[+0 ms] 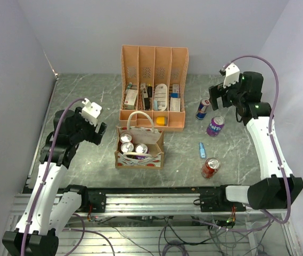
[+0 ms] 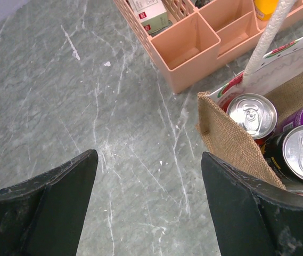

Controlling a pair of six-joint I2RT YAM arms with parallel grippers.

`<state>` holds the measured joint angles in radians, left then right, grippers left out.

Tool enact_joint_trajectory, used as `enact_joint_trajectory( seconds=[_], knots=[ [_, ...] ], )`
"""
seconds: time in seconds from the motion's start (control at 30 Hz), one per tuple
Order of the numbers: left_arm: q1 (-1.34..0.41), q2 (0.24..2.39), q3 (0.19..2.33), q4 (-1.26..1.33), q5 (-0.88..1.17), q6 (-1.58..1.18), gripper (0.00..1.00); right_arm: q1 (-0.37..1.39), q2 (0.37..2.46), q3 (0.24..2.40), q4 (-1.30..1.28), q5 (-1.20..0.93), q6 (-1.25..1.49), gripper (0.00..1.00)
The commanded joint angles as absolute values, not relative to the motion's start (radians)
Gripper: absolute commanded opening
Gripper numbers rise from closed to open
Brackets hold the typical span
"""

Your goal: Place the beverage into the canvas bag

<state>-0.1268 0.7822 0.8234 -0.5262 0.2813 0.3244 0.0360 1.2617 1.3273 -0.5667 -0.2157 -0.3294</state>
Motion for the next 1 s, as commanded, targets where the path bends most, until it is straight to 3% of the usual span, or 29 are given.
enact_joint_trajectory(
  seconds=[0.0, 0.57, 0.97],
  knots=[
    [-0.117, 0.760, 0.828, -0.487, 0.304, 0.320, 0.90, -0.007, 1.325, 1.316, -0.506, -0.208, -0.291, 1.00],
    [-0.114, 0.766, 0.824, -0.481, 0.317, 0.331, 0.89, -0.007, 1.660, 1.395, -0.482, -0.252, -0.292, 0.99],
    [-0.109, 0.742, 0.801, -0.482, 0.325, 0.337, 0.89, -0.003, 1.790, 1.477, -0.505, -0.313, -0.288, 0.83]
  ],
)
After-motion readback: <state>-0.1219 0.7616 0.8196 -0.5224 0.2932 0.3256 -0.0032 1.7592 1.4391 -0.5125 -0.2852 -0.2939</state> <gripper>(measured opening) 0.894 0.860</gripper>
